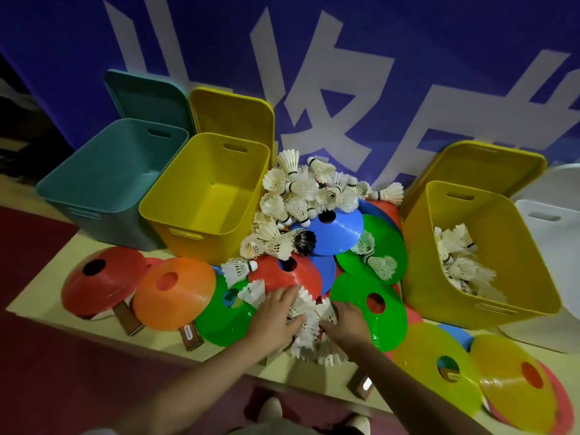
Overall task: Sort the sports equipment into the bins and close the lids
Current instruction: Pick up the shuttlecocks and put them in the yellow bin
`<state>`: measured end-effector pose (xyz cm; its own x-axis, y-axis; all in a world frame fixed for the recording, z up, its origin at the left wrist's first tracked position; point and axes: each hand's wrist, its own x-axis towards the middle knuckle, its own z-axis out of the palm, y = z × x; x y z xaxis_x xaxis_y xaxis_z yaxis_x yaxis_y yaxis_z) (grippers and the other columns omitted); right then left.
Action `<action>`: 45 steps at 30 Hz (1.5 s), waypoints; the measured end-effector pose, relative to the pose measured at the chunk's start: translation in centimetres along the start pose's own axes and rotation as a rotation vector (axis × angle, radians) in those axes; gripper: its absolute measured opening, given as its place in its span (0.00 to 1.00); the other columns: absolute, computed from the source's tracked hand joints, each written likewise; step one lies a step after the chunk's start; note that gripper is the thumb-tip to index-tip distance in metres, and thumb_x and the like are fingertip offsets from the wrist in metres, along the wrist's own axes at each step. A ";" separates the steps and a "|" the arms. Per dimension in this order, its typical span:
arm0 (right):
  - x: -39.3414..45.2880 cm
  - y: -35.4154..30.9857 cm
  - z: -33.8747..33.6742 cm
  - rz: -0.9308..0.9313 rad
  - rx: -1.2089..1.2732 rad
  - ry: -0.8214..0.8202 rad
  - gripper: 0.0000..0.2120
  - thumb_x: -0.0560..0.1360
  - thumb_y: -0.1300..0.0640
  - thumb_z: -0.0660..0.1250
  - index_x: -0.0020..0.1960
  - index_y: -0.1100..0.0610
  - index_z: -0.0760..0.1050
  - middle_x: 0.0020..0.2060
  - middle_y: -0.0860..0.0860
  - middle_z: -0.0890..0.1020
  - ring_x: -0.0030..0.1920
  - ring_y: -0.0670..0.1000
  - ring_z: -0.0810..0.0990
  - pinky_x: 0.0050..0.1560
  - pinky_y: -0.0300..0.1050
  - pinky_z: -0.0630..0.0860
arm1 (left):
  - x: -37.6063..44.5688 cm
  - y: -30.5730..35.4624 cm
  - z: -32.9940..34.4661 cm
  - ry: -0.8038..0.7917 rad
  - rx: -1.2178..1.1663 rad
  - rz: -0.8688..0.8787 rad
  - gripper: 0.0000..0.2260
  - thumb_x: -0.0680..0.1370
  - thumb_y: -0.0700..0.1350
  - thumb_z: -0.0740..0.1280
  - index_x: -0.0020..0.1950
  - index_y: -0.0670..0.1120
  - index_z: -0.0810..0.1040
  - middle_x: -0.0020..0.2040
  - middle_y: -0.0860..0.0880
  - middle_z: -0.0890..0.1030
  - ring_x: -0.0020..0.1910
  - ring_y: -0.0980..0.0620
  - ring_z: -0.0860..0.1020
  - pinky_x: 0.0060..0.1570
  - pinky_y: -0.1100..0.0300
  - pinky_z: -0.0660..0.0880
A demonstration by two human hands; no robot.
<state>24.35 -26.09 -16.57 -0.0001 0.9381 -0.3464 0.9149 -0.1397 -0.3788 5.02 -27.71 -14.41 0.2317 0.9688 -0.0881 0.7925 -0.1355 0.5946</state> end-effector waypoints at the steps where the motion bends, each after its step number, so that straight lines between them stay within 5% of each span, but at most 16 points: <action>1: 0.1 -0.1 0.0 0.011 0.000 0.000 0.28 0.71 0.43 0.67 0.67 0.53 0.71 0.59 0.54 0.75 0.61 0.54 0.71 0.58 0.45 0.70 | 0.6 0.1 -0.2 -0.003 -0.006 -0.025 0.29 0.78 0.57 0.62 0.76 0.52 0.56 0.68 0.51 0.68 0.66 0.51 0.66 0.61 0.57 0.70; 5: 0.0 -0.3 0.2 0.037 0.055 0.029 0.24 0.71 0.45 0.68 0.63 0.55 0.73 0.56 0.53 0.76 0.59 0.53 0.73 0.57 0.45 0.71 | 2.6 0.4 -0.4 -0.044 0.029 -0.045 0.31 0.77 0.59 0.63 0.77 0.53 0.56 0.70 0.50 0.67 0.69 0.49 0.65 0.63 0.54 0.70; 10: -0.3 -0.8 0.3 0.040 0.152 0.025 0.18 0.72 0.51 0.67 0.61 0.52 0.69 0.50 0.51 0.81 0.49 0.53 0.79 0.43 0.45 0.72 | 3.5 0.7 -0.2 -0.069 -0.067 -0.050 0.30 0.76 0.56 0.67 0.75 0.54 0.60 0.72 0.51 0.65 0.70 0.50 0.65 0.66 0.55 0.67; 13: -0.1 -0.8 0.3 0.006 0.180 0.015 0.26 0.72 0.52 0.67 0.68 0.51 0.66 0.57 0.49 0.80 0.55 0.53 0.79 0.49 0.45 0.72 | 3.5 0.6 -0.4 -0.023 -0.189 -0.075 0.28 0.75 0.56 0.68 0.73 0.55 0.65 0.69 0.53 0.65 0.67 0.53 0.67 0.63 0.59 0.68; 18: 0.6 0.2 -0.5 -0.033 0.247 0.009 0.24 0.74 0.50 0.67 0.68 0.50 0.67 0.60 0.50 0.77 0.59 0.52 0.75 0.55 0.44 0.71 | 3.9 0.3 -1.6 0.035 -0.298 -0.103 0.23 0.75 0.54 0.69 0.68 0.57 0.68 0.60 0.54 0.68 0.58 0.56 0.72 0.53 0.63 0.70; 23: 0.9 1.5 -3.1 -0.092 0.263 0.104 0.22 0.77 0.52 0.64 0.70 0.52 0.68 0.58 0.53 0.74 0.58 0.53 0.75 0.53 0.43 0.69 | 5.4 1.3 -2.8 0.069 -0.442 -0.113 0.18 0.75 0.51 0.70 0.63 0.56 0.71 0.60 0.55 0.71 0.60 0.58 0.70 0.55 0.63 0.69; 27: 0.8 2.0 -5.9 -0.136 0.326 0.191 0.23 0.79 0.52 0.63 0.72 0.54 0.66 0.62 0.54 0.71 0.61 0.52 0.72 0.62 0.44 0.69 | 7.1 3.1 -3.5 0.080 -0.543 -0.137 0.23 0.75 0.49 0.70 0.69 0.54 0.68 0.64 0.57 0.71 0.63 0.58 0.70 0.57 0.61 0.69; 32: 1.2 3.2 -10.9 -0.239 0.385 0.339 0.21 0.80 0.53 0.59 0.72 0.53 0.66 0.63 0.53 0.70 0.61 0.50 0.72 0.61 0.45 0.70 | 9.2 5.9 -4.1 0.061 -0.640 -0.095 0.26 0.75 0.47 0.70 0.71 0.56 0.67 0.69 0.59 0.69 0.67 0.58 0.67 0.62 0.56 0.70; 36: 1.2 5.2 -15.5 -0.330 0.371 0.494 0.22 0.78 0.49 0.58 0.70 0.55 0.68 0.53 0.48 0.70 0.48 0.37 0.71 0.47 0.28 0.66 | 10.3 9.2 -3.8 0.044 -0.612 0.011 0.24 0.75 0.44 0.70 0.69 0.58 0.69 0.65 0.64 0.70 0.65 0.61 0.69 0.59 0.61 0.69; 40: 1.1 9.3 -19.3 -0.292 0.344 0.649 0.21 0.78 0.51 0.59 0.70 0.57 0.69 0.53 0.49 0.71 0.46 0.46 0.72 0.47 0.39 0.72 | 11.2 13.3 -2.7 0.035 -0.574 0.118 0.23 0.75 0.45 0.71 0.68 0.57 0.70 0.64 0.64 0.71 0.63 0.64 0.70 0.62 0.60 0.71; 42: 1.4 12.3 -21.0 -0.211 0.344 0.692 0.20 0.79 0.54 0.60 0.70 0.58 0.69 0.55 0.54 0.72 0.54 0.53 0.73 0.52 0.49 0.74 | 11.8 15.4 -2.1 0.046 -0.569 0.144 0.23 0.75 0.46 0.71 0.67 0.57 0.70 0.64 0.64 0.72 0.64 0.64 0.70 0.62 0.61 0.71; 45: 2.1 17.8 -23.5 -0.071 0.275 0.737 0.20 0.79 0.57 0.63 0.69 0.60 0.69 0.58 0.59 0.73 0.55 0.59 0.75 0.55 0.49 0.71 | 12.8 18.2 -1.1 0.056 -0.550 0.170 0.22 0.74 0.46 0.71 0.65 0.61 0.70 0.61 0.63 0.73 0.62 0.62 0.72 0.58 0.66 0.71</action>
<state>50.11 -19.18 -3.82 0.3004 0.9027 0.3081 0.7902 -0.0546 -0.6104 21.82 -17.52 -3.81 0.2883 0.9543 0.0782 0.3332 -0.1766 0.9262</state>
